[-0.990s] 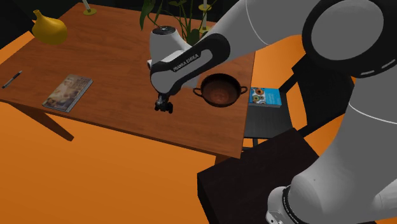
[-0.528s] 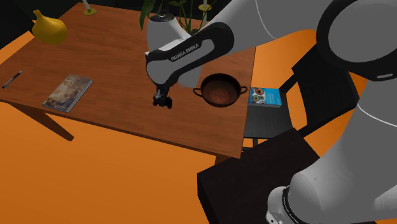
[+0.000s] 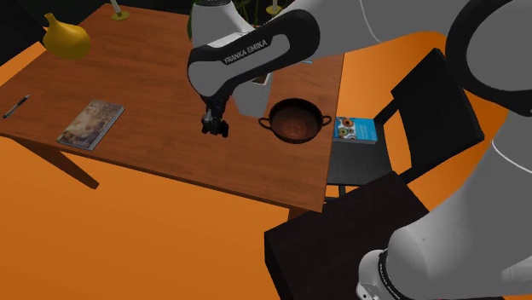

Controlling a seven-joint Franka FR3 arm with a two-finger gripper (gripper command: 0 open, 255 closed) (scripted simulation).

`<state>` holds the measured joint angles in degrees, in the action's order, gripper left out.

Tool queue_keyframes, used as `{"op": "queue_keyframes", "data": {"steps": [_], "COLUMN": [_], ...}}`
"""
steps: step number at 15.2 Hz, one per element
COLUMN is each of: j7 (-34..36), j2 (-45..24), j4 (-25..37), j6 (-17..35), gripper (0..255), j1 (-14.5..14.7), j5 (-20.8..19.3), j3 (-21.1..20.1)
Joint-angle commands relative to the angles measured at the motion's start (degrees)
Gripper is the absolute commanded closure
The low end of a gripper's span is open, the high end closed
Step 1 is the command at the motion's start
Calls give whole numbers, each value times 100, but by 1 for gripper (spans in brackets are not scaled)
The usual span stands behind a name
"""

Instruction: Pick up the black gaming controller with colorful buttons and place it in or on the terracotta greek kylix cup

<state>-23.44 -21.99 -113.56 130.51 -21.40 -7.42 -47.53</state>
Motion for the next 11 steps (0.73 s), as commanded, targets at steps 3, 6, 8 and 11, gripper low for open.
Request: {"op": "queue_keyframes", "data": {"steps": [3,6,8,11], "j7": [-219,-754,-1120,-1669], "j2": [212,522,712,966], "j4": [-61,-379,-556,-768], "j6": [-125,-97,-98,-128], "gripper": [255,255,255,255], "j1": [-227,-717,-1019,-1431], "j5": [187,473,657,907], "j3": [-92,-161,-180,-164]}}
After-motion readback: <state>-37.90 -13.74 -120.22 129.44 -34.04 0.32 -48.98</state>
